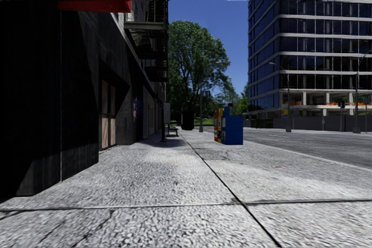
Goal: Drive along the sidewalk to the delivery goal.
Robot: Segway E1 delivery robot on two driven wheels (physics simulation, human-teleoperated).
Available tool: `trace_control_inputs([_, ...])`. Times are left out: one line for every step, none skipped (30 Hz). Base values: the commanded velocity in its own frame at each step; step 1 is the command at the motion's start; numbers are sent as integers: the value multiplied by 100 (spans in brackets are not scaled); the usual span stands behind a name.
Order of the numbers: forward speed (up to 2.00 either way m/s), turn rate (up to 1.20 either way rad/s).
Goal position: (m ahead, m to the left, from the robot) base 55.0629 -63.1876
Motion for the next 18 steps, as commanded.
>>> trace_control_inputs([200,-39])
trace_control_inputs([200,-39])
trace_control_inputs([200,-39])
trace_control_inputs([200,-39])
trace_control_inputs([200,-39])
trace_control_inputs([200,-39])
trace_control_inputs([200,-39])
trace_control_inputs([200,-39])
trace_control_inputs([200,0])
trace_control_inputs([200,0])
trace_control_inputs([200,0])
trace_control_inputs([200,0])
trace_control_inputs([200,0])
trace_control_inputs([200,0])
trace_control_inputs([200,0])
trace_control_inputs([200,0])
trace_control_inputs([200,0])
trace_control_inputs([200,0])
